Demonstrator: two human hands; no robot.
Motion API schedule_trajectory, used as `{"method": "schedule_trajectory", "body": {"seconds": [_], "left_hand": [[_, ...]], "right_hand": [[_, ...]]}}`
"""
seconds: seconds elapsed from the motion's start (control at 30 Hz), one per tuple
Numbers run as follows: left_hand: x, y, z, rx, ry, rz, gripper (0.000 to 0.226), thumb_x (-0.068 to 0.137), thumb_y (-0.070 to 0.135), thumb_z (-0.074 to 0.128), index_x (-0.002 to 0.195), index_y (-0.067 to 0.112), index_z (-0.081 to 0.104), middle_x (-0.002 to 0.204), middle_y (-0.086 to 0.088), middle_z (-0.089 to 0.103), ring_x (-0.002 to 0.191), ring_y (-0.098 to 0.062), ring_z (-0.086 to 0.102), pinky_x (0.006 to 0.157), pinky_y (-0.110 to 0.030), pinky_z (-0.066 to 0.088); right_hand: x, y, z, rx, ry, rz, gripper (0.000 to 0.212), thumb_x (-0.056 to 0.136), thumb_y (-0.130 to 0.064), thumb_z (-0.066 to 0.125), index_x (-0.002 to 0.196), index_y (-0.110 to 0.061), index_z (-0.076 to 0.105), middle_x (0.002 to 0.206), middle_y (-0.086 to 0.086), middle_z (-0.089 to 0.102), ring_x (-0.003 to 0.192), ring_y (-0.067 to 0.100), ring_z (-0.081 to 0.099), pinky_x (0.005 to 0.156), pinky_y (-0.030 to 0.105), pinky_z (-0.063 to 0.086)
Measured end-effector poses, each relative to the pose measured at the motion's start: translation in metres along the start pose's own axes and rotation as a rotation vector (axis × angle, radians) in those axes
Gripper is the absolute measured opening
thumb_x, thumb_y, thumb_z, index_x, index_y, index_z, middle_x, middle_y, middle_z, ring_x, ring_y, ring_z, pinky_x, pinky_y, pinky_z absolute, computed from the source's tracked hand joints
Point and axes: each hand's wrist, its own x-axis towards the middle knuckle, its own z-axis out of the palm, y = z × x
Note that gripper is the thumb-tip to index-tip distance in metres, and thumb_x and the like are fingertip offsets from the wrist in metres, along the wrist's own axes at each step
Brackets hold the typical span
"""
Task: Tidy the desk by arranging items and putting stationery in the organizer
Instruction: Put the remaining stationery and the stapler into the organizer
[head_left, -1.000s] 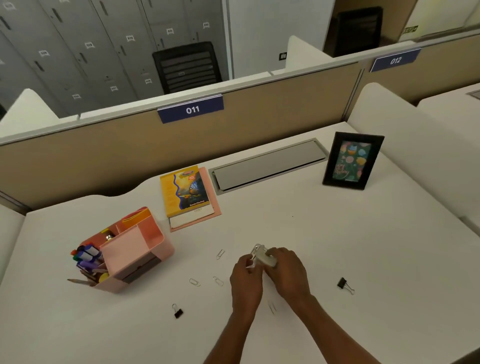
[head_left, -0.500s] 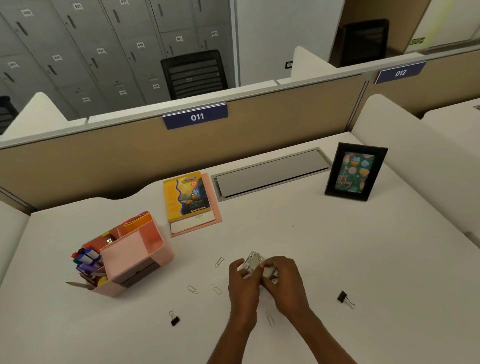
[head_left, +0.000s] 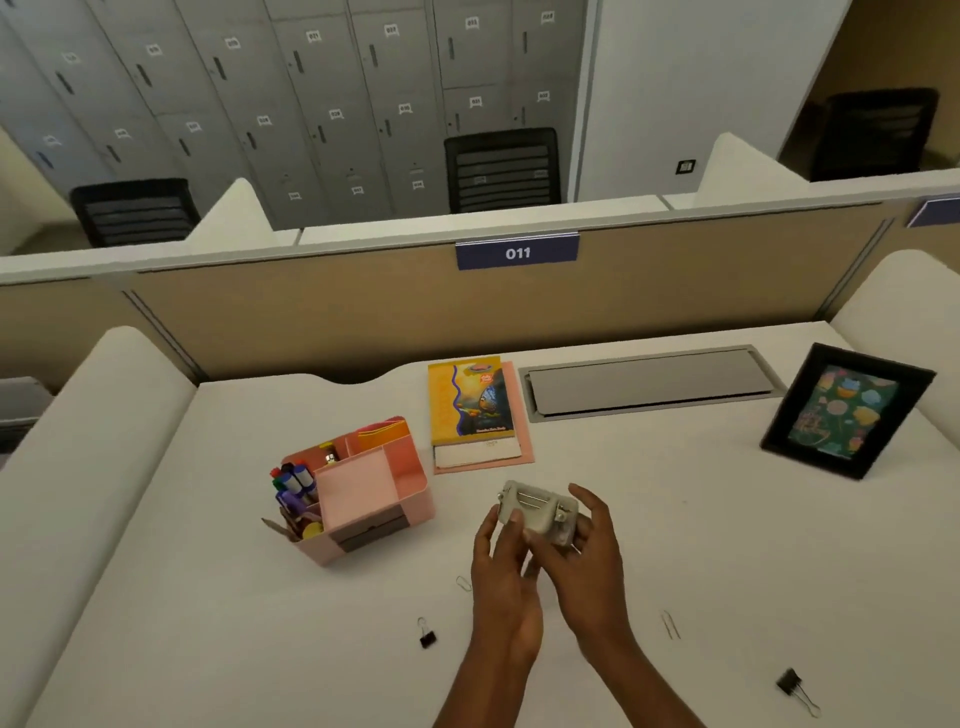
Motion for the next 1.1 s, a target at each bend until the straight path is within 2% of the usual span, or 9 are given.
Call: {"method": "schedule_trajectory", "body": {"seconds": [0.2,0.3,0.43,0.53,0.63,0.73,0.87,1.0,1.1], "left_hand": [[0.008,0.055,-0.024,-0.221,0.062,0.036,0.039,0.099,0.04,0.053,0.132,0.021,0.061,0.128,-0.007,0.067,0.124,-0.027,0.06,0.109,-0.052,0.041],[0.006,0.065,-0.038,-0.302,0.159,-0.025,0.037,0.1,0.037,0.05,0.127,0.015,0.062,0.126,-0.012,0.068,0.118,-0.032,0.062,0.103,-0.05,0.047],[0.0,0.064,-0.055,-0.306,0.167,-0.077,0.034,0.099,0.031,0.052,0.125,0.012,0.064,0.123,-0.014,0.069,0.114,-0.035,0.064,0.102,-0.05,0.048],[-0.003,0.061,-0.062,-0.315,0.173,-0.105,0.035,0.101,0.031,0.049,0.126,0.012,0.064,0.12,-0.013,0.071,0.114,-0.036,0.065,0.105,-0.052,0.045],[-0.005,0.061,-0.067,-0.317,0.181,-0.123,0.035,0.102,0.034,0.047,0.126,0.013,0.063,0.118,-0.012,0.071,0.112,-0.038,0.066,0.107,-0.055,0.043],[-0.007,0.067,-0.07,-0.318,0.189,-0.139,0.033,0.102,0.034,0.048,0.123,0.014,0.063,0.114,-0.011,0.073,0.109,-0.037,0.066,0.102,-0.052,0.048],[-0.005,0.072,-0.075,-0.34,0.197,-0.152,0.033,0.101,0.034,0.05,0.123,0.014,0.064,0.111,-0.01,0.074,0.109,-0.037,0.066,0.087,-0.047,0.053],[-0.003,0.075,-0.081,-0.345,0.199,-0.161,0.034,0.1,0.036,0.049,0.122,0.014,0.064,0.112,-0.011,0.074,0.109,-0.037,0.066,0.088,-0.047,0.053],[-0.001,0.076,-0.086,-0.328,0.198,-0.157,0.035,0.1,0.036,0.049,0.124,0.015,0.062,0.113,-0.01,0.074,0.11,-0.037,0.066,0.09,-0.048,0.052]], "right_hand": [[0.019,-0.04,0.077,-0.082,-0.159,-0.097,0.07,0.077,-0.018,0.085,0.132,-0.034,0.047,0.121,-0.004,0.068,0.103,0.008,0.07,0.081,0.023,0.06],[0.035,-0.055,0.113,-0.25,-0.249,-0.187,0.073,0.081,-0.025,0.082,0.14,-0.034,0.041,0.131,-0.004,0.059,0.114,0.012,0.062,0.085,0.02,0.057],[0.049,-0.066,0.151,-0.463,-0.317,-0.251,0.076,0.088,-0.02,0.075,0.151,-0.028,0.032,0.146,0.0,0.047,0.133,0.017,0.046,0.102,0.031,0.047],[0.055,-0.065,0.168,-0.624,-0.335,-0.267,0.073,0.093,-0.019,0.069,0.154,-0.021,0.028,0.15,0.003,0.044,0.137,0.02,0.041,0.1,0.024,0.037],[0.06,-0.061,0.179,-0.739,-0.341,-0.256,0.074,0.094,-0.02,0.068,0.155,-0.018,0.027,0.152,0.005,0.043,0.14,0.024,0.04,0.108,0.033,0.04],[0.065,-0.055,0.188,-0.85,-0.34,-0.258,0.072,0.094,-0.023,0.068,0.154,-0.017,0.029,0.152,0.006,0.04,0.139,0.025,0.041,0.108,0.036,0.042],[0.07,-0.049,0.199,-0.971,-0.351,-0.286,0.066,0.091,-0.025,0.071,0.148,-0.015,0.037,0.14,0.01,0.046,0.126,0.027,0.053,0.098,0.034,0.049],[0.074,-0.041,0.205,-1.135,-0.34,-0.324,0.059,0.09,-0.032,0.071,0.141,-0.017,0.043,0.133,0.009,0.054,0.121,0.028,0.057,0.095,0.036,0.051],[0.079,-0.036,0.208,-1.136,-0.362,-0.294,0.059,0.089,-0.033,0.072,0.139,-0.017,0.045,0.133,0.009,0.054,0.122,0.028,0.056,0.097,0.036,0.05]]}}
